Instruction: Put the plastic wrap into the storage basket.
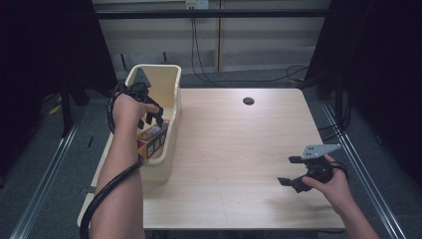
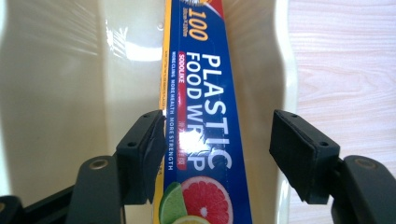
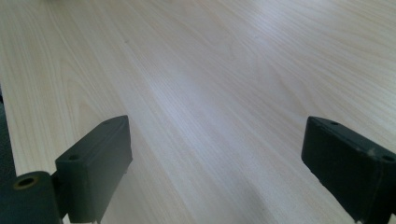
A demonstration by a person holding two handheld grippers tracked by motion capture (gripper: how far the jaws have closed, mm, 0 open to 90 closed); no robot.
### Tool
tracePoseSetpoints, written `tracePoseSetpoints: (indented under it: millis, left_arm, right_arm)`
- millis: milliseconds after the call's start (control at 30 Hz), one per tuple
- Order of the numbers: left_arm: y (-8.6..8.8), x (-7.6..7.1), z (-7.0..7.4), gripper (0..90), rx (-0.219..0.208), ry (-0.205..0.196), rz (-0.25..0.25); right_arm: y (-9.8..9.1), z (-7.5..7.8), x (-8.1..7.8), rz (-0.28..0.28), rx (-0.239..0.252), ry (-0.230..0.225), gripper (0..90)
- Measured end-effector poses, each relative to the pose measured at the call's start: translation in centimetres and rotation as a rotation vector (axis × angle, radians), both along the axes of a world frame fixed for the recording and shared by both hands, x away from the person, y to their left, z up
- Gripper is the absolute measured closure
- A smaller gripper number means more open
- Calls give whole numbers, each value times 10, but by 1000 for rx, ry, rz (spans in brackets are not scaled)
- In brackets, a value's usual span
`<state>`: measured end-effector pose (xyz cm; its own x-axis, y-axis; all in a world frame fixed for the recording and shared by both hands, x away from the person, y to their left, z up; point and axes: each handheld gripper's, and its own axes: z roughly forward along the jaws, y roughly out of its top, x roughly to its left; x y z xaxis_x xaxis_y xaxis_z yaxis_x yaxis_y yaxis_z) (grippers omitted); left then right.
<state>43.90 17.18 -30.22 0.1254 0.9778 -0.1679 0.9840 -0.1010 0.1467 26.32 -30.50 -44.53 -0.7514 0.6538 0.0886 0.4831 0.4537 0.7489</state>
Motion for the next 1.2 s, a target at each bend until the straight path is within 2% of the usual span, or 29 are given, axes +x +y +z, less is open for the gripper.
tracePoseSetpoints:
  millis: [200,367,467,800,1000,1033,1200]
  left_arm:
    - [-5,0,16,321,-20,-29,-9]
    - [-13,-2,25,310,-49,-71,-40]
    - [-19,-3,29,299,-60,-82,-65]
    - [-35,-5,31,270,-94,-106,-103]
    - [-45,-7,31,259,-124,-135,-142]
    - [-47,-7,31,257,-132,-125,-139]
    - [-59,-8,26,241,-138,-127,-169]
  right_arm:
    - [-1,1,0,-5,3,-1,84]
    - [-1,1,-1,-6,2,-1,85]
    - [-1,2,-1,-6,0,-5,85]
    - [-2,3,-1,-4,3,-3,85]
    - [-2,3,-2,-6,3,-9,85]
    - [-2,4,-2,-6,3,-10,85]
    - [-3,5,-3,-12,9,-14,85]
